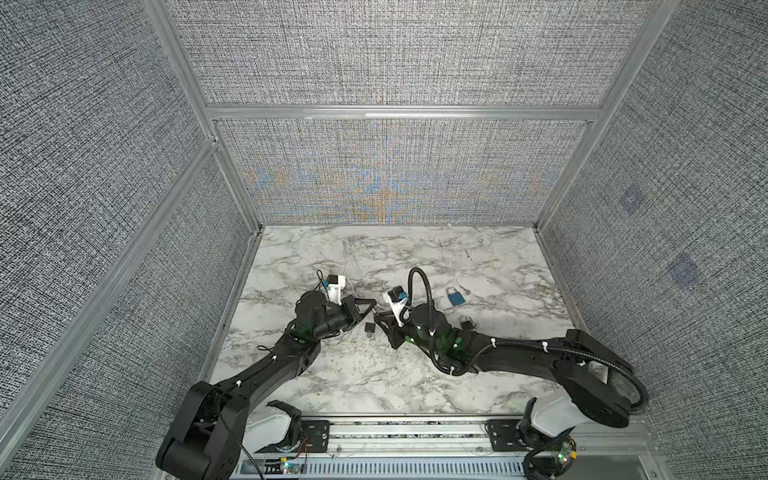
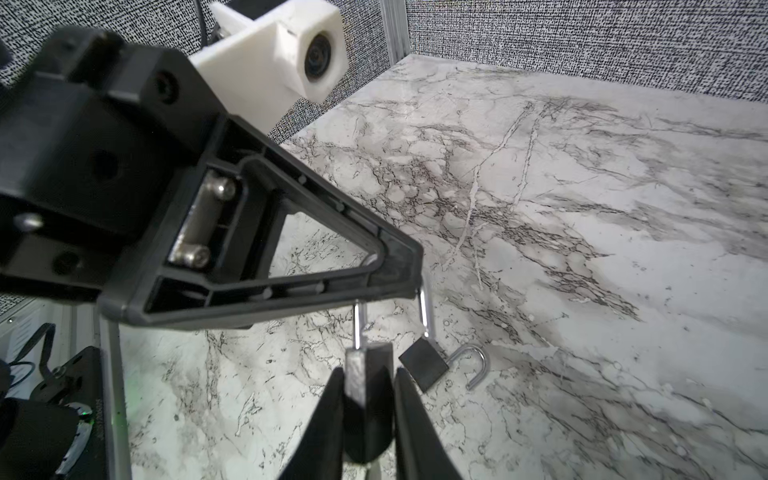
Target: Lock with the key
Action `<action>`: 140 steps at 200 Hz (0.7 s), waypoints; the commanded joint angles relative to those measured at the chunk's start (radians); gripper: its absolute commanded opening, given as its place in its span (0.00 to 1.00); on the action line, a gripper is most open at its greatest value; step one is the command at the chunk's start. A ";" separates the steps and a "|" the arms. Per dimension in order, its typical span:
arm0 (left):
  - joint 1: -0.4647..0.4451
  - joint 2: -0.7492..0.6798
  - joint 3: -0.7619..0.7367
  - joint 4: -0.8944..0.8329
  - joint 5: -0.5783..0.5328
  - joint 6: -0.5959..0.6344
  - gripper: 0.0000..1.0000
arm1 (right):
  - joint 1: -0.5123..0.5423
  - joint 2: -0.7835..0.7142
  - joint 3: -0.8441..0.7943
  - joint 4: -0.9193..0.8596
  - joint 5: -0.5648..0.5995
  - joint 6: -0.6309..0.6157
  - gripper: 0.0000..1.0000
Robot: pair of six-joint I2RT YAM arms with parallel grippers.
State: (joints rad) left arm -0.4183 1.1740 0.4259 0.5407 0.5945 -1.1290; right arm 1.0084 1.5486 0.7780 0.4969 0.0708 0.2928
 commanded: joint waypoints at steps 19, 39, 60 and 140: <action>-0.001 -0.011 0.001 0.016 -0.001 -0.006 0.00 | -0.007 0.007 0.010 0.015 -0.003 0.012 0.22; -0.002 -0.011 -0.001 0.018 -0.001 -0.007 0.00 | -0.011 0.013 0.009 0.020 -0.009 0.017 0.22; -0.001 -0.014 -0.004 0.022 0.000 -0.011 0.00 | -0.013 0.016 0.010 0.024 -0.011 0.020 0.21; -0.002 -0.016 -0.013 0.040 0.003 -0.024 0.00 | -0.026 0.021 0.017 0.033 -0.025 0.032 0.01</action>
State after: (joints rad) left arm -0.4183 1.1633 0.4149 0.5453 0.5667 -1.1450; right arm 0.9882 1.5707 0.7895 0.5129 0.0177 0.3016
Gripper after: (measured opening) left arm 0.082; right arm 0.097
